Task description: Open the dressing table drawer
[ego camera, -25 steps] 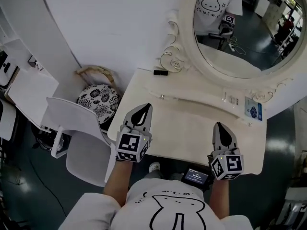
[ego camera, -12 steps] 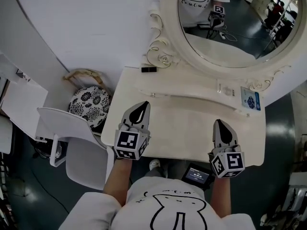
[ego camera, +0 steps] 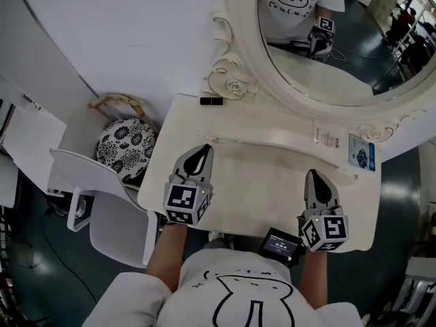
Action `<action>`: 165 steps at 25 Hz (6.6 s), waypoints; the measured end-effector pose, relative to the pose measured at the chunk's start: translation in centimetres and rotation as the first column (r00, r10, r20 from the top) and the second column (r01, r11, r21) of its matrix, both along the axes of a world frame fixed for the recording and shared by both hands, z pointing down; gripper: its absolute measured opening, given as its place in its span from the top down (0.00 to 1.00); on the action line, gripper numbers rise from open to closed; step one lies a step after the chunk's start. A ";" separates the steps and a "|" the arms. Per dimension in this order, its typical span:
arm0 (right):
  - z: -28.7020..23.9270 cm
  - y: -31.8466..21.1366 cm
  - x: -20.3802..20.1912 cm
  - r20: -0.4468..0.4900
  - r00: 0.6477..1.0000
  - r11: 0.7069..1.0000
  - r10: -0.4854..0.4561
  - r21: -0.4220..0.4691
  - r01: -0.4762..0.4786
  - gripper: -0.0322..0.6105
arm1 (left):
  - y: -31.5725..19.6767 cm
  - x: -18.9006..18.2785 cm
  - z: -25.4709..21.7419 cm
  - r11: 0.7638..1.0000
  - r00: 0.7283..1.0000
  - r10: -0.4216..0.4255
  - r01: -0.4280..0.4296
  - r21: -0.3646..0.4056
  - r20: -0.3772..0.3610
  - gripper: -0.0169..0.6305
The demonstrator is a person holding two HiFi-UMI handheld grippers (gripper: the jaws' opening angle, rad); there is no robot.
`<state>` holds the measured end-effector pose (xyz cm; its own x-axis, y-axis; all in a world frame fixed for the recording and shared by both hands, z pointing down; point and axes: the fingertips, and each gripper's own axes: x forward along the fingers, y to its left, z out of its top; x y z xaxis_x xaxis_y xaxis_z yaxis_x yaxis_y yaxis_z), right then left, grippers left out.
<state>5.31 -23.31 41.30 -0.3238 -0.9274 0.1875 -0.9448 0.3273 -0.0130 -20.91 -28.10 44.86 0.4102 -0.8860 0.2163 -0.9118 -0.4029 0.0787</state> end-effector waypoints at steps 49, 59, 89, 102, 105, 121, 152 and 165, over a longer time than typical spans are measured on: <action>7.7 -2.9 1.7 0.053 0.998 0.986 0.041 -0.165 -0.032 0.93 | -6.2 0.9 12.4 0.950 0.993 0.008 0.030 -0.310 0.119 0.79; 7.4 -0.9 0.8 0.053 0.998 0.988 0.042 -0.149 -0.034 0.93 | -5.5 0.9 12.4 0.949 0.991 0.022 0.020 -0.315 0.128 0.79; 6.5 3.7 -0.8 0.038 0.998 0.991 0.059 -0.120 -0.054 0.93 | -0.6 -0.5 12.5 0.947 0.990 0.073 -0.031 -0.319 0.122 0.79; 5.8 4.8 -2.0 0.023 1.000 0.994 0.017 -0.105 -0.014 0.93 | 1.6 -0.9 12.6 0.947 0.991 0.074 -0.034 -0.318 0.114 0.79; 5.6 5.2 -2.1 0.019 1.000 0.995 0.013 -0.101 -0.011 0.93 | 2.0 -1.0 12.5 0.948 0.991 0.073 -0.033 -0.317 0.113 0.79; 5.6 6.3 -2.4 0.024 0.999 0.995 0.022 -0.097 -0.019 0.93 | 2.9 -1.1 12.1 0.951 0.990 0.085 -0.046 -0.305 0.114 0.79; 1.6 5.4 -6.2 0.015 0.998 0.996 -0.065 -0.057 0.066 0.93 | 4.5 -3.9 7.5 0.967 0.998 0.005 0.011 -0.254 0.061 0.65; -2.9 4.8 -5.4 0.034 0.994 0.994 -0.105 0.022 0.104 0.93 | 6.2 -3.3 2.0 0.982 0.998 -0.045 0.054 -0.181 0.051 0.65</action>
<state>-0.06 -18.53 38.42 -0.4252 -0.8916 0.1557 -0.9045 0.4247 -0.0381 -24.21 -21.86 46.91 0.3522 -0.8490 0.3940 -0.9348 -0.3398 0.1036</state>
